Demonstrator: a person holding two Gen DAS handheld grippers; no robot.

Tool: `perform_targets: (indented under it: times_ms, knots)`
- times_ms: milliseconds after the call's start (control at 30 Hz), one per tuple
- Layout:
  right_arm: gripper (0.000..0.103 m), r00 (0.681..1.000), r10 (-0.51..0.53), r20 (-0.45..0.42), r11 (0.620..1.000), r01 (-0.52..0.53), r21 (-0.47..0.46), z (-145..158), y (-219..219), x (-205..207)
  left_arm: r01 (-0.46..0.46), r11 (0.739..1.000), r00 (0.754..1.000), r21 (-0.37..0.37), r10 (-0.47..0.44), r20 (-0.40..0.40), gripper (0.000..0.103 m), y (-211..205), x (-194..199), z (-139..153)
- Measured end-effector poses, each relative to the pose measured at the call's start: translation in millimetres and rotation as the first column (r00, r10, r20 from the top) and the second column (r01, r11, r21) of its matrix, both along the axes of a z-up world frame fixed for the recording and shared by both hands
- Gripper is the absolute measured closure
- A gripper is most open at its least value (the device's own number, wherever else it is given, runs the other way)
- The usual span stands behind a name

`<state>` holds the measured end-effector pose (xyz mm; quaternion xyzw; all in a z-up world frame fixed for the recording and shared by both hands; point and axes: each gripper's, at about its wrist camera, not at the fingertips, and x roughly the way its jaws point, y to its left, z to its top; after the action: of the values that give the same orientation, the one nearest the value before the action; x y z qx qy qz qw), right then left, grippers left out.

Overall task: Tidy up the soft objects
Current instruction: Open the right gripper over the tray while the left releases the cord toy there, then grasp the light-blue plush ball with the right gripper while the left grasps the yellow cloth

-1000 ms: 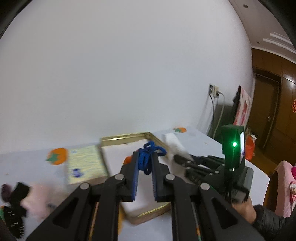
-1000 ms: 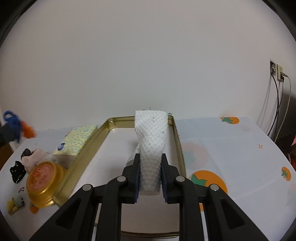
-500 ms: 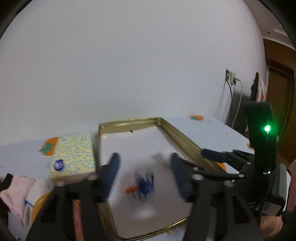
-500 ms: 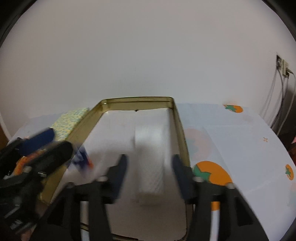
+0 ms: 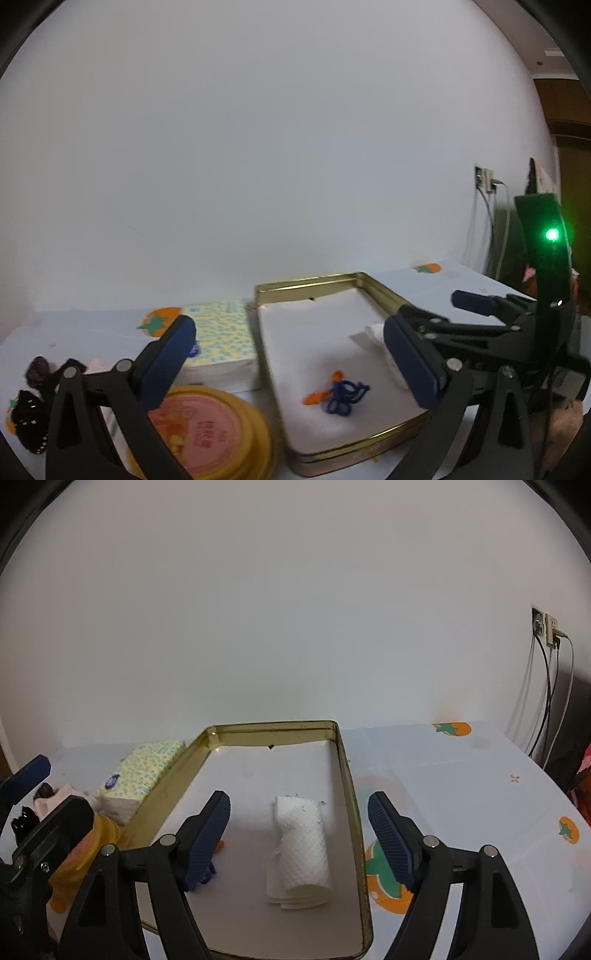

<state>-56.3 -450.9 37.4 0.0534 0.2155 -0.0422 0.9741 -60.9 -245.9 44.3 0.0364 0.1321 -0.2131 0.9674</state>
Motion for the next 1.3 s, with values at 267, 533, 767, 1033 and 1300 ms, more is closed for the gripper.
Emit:
perform_targets:
  times_ms: [267,533,767,1033,1300]
  knots:
    - [0.024,0.999,-0.031,0.035,0.998,0.033,-0.053,-3.2,12.6,-6.8,-0.072,0.997,0.997,0.03,0.071,0.031,0.0,18.1,-6.6,-8.6]
    - [0.024,0.986,-0.096,0.135,0.991,0.108,-0.084,4.5,32.1,-29.1,-0.103,0.995,0.994,0.021,0.102,0.028,0.0,41.5,-14.0,-9.5]
    - [0.024,0.987,-0.063,0.148,0.991,0.08,-0.109,4.4,59.1,-40.8,-0.085,0.996,0.996,0.001,0.085,-0.014,0.0,61.4,-20.7,-11.6]
    - [0.024,0.988,-0.028,0.149,0.994,0.044,-0.102,1.9,89.6,-53.9,-0.023,0.999,0.997,-0.031,0.02,-0.073,0.0,95.1,-30.5,-14.1]
    - [0.024,0.991,0.033,0.128,0.994,-0.02,-0.104,-1.7,127.6,-60.4,-0.051,0.999,0.995,-0.012,0.05,-0.086,0.0,134.5,-44.3,-15.7]
